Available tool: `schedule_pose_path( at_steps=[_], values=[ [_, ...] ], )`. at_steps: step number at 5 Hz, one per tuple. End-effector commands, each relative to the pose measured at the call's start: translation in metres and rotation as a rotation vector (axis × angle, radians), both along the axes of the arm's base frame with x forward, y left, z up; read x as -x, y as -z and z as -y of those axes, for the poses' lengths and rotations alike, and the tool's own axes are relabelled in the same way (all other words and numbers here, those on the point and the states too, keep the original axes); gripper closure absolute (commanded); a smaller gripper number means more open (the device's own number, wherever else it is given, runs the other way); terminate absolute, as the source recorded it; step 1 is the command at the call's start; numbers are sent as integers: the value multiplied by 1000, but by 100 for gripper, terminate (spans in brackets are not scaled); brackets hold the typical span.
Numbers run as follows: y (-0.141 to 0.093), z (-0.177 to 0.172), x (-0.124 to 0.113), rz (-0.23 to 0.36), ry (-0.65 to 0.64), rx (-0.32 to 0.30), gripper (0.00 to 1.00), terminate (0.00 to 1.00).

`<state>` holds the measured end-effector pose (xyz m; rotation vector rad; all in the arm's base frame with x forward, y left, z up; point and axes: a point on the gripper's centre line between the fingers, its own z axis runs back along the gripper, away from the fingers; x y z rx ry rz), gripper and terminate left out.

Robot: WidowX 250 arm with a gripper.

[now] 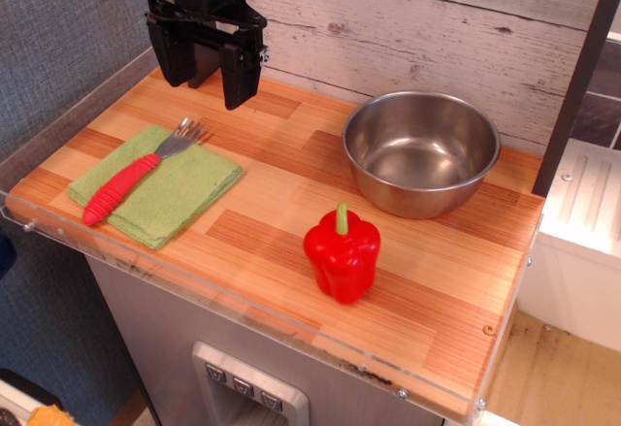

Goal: Put the red capsicum in the vessel.

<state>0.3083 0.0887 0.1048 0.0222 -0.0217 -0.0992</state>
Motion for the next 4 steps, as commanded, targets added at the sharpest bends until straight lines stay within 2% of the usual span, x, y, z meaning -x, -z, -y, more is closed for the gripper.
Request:
schedule_pose_path(
  at_steps=[1,2,3,4],
  values=[
    [0,0,0,0,0,0,0,0],
    [-11,31,-1,84,91,-18,0,0],
    [-21,57,6,134,111,-33,0,0],
    [-38,76,13,224,110,-16,0,0]
  ],
)
